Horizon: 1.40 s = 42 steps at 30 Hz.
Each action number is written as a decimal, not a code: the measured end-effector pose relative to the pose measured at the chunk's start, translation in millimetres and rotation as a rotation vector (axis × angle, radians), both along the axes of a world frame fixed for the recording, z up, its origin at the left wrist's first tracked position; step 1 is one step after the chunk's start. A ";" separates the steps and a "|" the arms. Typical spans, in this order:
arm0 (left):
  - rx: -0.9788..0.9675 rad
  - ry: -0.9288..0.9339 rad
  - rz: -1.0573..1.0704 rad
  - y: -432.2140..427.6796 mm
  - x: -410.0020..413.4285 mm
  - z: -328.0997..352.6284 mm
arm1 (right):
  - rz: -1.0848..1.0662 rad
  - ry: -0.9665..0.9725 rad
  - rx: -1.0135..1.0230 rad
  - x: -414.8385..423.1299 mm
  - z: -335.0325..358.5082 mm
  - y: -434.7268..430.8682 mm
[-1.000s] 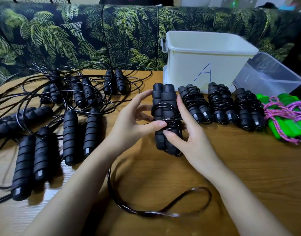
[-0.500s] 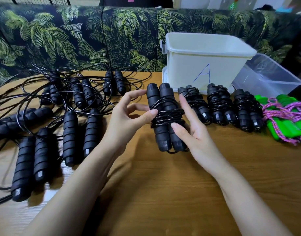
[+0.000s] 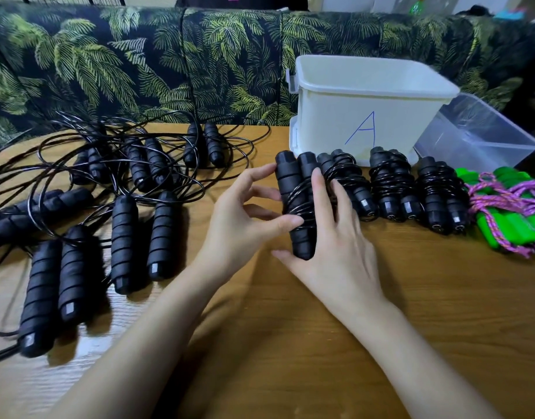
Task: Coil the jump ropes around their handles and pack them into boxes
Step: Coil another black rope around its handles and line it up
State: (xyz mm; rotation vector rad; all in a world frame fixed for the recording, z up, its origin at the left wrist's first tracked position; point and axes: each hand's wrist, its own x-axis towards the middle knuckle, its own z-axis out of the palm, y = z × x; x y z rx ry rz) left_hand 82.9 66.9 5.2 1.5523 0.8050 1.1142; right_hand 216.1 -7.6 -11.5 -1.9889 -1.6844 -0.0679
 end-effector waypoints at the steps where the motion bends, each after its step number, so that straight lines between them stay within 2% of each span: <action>1: 0.010 0.010 -0.023 -0.3 -0.2 0.0 | -0.008 -0.003 0.018 1.2 -0.3 0.2; 7: 0.124 0.013 -0.070 -0.8 -2.4 0.6 | -0.027 -0.037 0.103 4.6 -1.9 0.2; 15: 0.361 0.181 -0.199 6.5 -9.1 -3.3 | 0.018 0.042 0.119 11.2 -6.3 0.2; 20: 0.273 0.119 -0.170 10.0 -10.9 -3.2 | 0.053 0.251 0.129 11.9 -3.1 -1.9; 24: 0.059 -0.017 -0.135 12.3 -11.6 -1.3 | 0.135 0.438 0.171 9.6 -0.7 -2.6; 28: -0.122 -0.084 -0.230 14.3 -13.0 -1.5 | 0.255 0.600 0.207 6.7 -3.1 -0.9; 33: -0.138 -0.107 -0.273 12.8 -10.5 -1.8 | 0.344 0.658 0.206 8.2 -2.3 -1.1; 36: -0.099 -0.084 -0.219 14.3 -11.1 -3.9 | 0.398 0.700 0.205 6.0 -2.0 -1.4; 42: 0.025 0.008 -0.121 12.5 -8.3 -6.3 | 0.365 0.695 0.141 4.3 -4.9 -0.1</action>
